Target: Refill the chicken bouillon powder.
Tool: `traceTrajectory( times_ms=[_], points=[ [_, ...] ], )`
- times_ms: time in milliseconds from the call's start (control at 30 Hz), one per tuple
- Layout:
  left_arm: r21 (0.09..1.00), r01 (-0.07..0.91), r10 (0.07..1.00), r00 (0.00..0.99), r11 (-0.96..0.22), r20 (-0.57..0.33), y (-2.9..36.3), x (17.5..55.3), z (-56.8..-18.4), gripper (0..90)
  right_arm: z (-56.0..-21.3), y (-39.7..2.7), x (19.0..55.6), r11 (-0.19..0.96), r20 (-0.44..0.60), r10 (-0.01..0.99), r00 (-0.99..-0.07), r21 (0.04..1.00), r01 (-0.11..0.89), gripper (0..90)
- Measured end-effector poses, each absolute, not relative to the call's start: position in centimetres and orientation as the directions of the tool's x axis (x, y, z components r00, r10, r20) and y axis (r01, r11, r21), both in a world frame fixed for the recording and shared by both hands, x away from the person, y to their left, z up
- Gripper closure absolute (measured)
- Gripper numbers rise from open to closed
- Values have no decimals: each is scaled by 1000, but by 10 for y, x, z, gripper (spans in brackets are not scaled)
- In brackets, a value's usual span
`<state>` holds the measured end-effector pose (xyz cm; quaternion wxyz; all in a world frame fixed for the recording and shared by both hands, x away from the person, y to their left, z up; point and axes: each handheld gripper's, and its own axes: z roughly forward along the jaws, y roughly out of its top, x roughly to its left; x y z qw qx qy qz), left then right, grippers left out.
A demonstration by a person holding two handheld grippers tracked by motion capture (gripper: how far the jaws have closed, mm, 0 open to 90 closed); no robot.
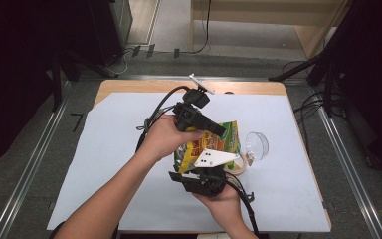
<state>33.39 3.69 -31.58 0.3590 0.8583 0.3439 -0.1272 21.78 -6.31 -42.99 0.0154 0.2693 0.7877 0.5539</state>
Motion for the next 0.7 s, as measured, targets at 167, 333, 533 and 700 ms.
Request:
traceTrajectory(
  times_ms=[167,333,533,700],
  points=[
    [525,686,496,727,-504,-475,36,336,-317,806,-430,-63,218,238,282,444,-851,878,415,701],
    [526,682,495,731,-508,-470,36,336,-317,806,-431,-63,219,227,288,451,-845,878,421,713],
    [533,683,496,730,-499,-470,37,335,-315,807,-430,-63,220,231,286,440,-851,880,415,719],
    [525,692,505,721,-496,-474,37,336,-315,813,-429,-62,220,227,289,446,-847,879,420,705]
  ],
)
